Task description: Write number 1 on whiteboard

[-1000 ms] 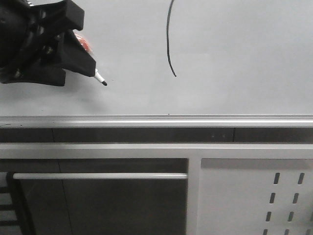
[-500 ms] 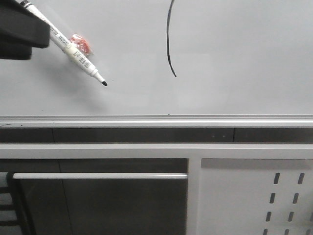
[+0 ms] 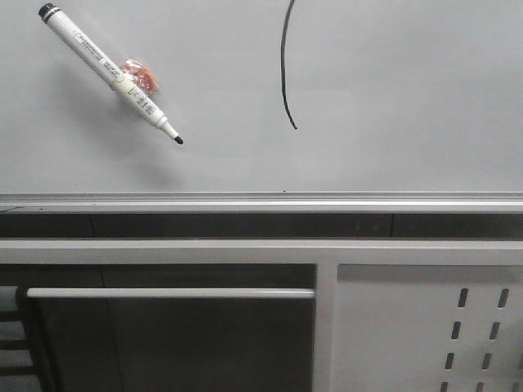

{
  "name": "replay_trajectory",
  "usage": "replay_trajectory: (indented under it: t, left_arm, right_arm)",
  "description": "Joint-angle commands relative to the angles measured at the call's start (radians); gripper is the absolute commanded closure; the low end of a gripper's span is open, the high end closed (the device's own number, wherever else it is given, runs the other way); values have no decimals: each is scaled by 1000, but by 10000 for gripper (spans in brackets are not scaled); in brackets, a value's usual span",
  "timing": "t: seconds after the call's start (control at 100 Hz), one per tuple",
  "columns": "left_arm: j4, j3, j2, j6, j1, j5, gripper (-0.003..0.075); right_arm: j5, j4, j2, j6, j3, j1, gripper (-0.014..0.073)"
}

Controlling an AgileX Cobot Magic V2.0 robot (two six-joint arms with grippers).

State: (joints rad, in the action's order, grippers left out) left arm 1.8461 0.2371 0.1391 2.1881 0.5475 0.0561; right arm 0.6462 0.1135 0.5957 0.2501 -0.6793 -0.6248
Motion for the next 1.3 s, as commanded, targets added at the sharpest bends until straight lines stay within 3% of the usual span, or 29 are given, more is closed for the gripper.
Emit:
replay_trajectory:
  t: [0.0,0.22,0.38,0.55,1.29]
  left_arm:
    - [10,-10,-33,-21,0,-39,739]
    - [12,-119,-41,-166,0,-50,739]
    - [12,-143,-41,-171,0,-89,738]
    - [12,-143,-41,-171,0,-120,738]
    - [12,-143,-41,-171,0,-84,738]
  right_arm:
    - [-143,-6,-27,-1,11,2,672]
    - [-315,-16,-232,-2,215,2,656]
    - [-394,-20,-458,-2,388,2,655]
    - [-445,-25,-625,-2,441,2,655]
    - [-430,-25,-618,-2,441,2,655]
